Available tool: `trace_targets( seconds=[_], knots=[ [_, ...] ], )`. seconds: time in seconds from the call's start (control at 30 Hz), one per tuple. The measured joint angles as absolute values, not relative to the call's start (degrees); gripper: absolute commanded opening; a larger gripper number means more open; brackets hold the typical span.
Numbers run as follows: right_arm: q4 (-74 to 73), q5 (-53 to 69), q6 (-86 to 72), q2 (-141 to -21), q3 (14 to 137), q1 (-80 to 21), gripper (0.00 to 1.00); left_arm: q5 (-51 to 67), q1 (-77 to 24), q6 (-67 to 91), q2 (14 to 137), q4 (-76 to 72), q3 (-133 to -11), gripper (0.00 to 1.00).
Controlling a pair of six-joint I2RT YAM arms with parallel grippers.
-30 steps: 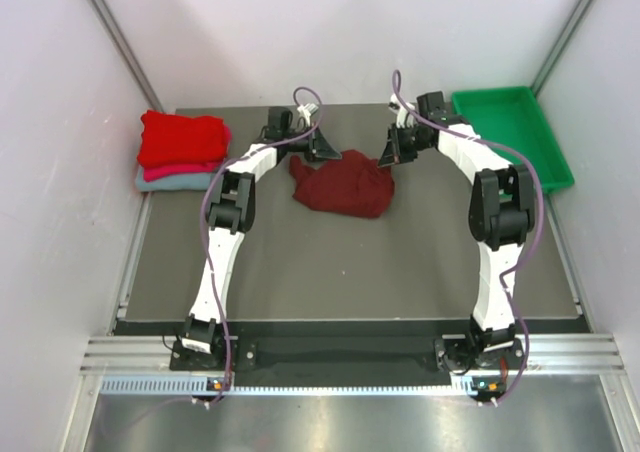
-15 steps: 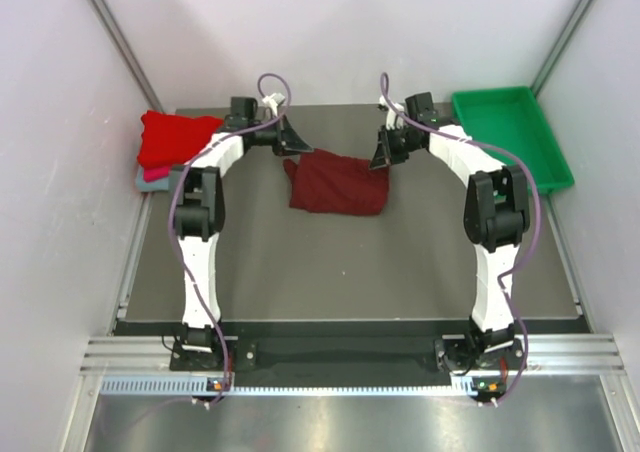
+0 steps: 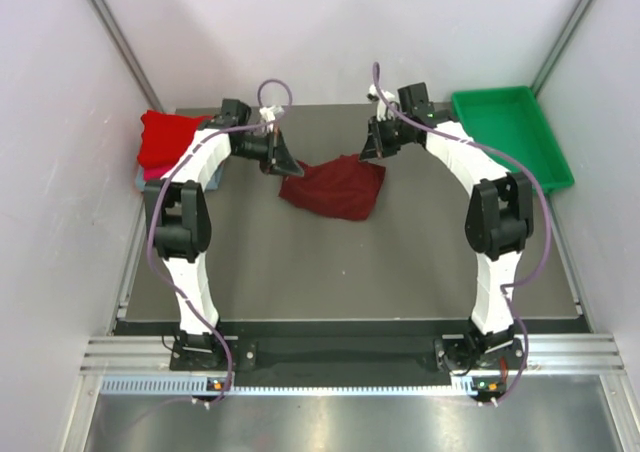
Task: Fold and stack the t-shirts
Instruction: Fold the tshirt
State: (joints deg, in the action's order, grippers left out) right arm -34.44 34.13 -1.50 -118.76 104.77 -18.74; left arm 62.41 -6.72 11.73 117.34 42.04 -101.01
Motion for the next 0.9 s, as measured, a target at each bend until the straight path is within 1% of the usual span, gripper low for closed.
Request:
trace_targets(
  seconds=[0.07, 0.1, 0.17, 0.2, 0.23, 0.3, 0.33, 0.4, 0.5, 0.6, 0.67, 0.73, 0.9],
  knots=[
    [-34.9, 34.5, -1.5, -117.2, 104.6, -18.7, 0.0, 60.8, -6.7, 6.9, 117.0, 47.9, -99.3, 0.0],
    [-35.0, 34.9, -1.5, -116.2, 104.2, -18.7, 0.0, 60.1, -6.6, 4.9, 117.0, 50.8, -98.4, 0.04],
    [-35.2, 36.0, -1.7, -113.6, 102.5, -18.8, 0.0, 59.1, -6.4, 1.8, 117.2, 55.5, -97.3, 0.2],
    [-35.3, 36.8, -1.7, -112.2, 101.2, -18.8, 0.0, 58.8, -6.4, 0.8, 117.4, 57.3, -97.2, 0.23],
    [-35.5, 37.5, -1.8, -110.8, 99.9, -18.8, 0.0, 58.7, -6.3, 0.0, 117.7, 58.5, -97.3, 0.29],
    [-35.4, 38.8, -2.0, -108.4, 96.7, -19.2, 0.0, 57.8, -6.3, -1.4, 119.0, 60.8, -98.2, 0.35],
    [-35.6, 39.1, -2.1, -107.8, 95.5, -19.4, 0.0, 57.3, -6.3, -1.7, 119.9, 61.5, -99.2, 0.43],
    [-35.8, 39.5, -2.0, -107.7, 93.7, -20.1, 0.0, 55.7, -6.2, -2.4, 122.8, 62.0, -103.2, 0.46],
    [-36.6, 39.6, -1.8, -108.3, 92.3, -21.3, 0.0, 54.1, -5.7, -2.3, 127.9, 61.0, -111.3, 0.49],
    [-36.9, 39.1, -0.9, -109.5, 92.2, -22.5, 0.0, 53.0, -5.2, -1.7, 135.0, 60.4, -122.8, 0.51],
    [-37.1, 38.8, 0.0, -110.2, 92.2, -23.2, 0.0, 52.7, -5.0, -1.4, 138.6, 59.5, -128.0, 0.52],
    [-37.0, 38.4, 0.6, -110.3, 91.5, -23.6, 0.0, 52.6, -4.7, -1.3, 140.8, 58.8, -130.2, 0.53],
    [-37.6, 37.5, 2.0, -110.3, 89.5, -24.0, 0.0, 52.9, -4.5, -0.6, 142.3, 58.0, -129.1, 0.54]
  ],
)
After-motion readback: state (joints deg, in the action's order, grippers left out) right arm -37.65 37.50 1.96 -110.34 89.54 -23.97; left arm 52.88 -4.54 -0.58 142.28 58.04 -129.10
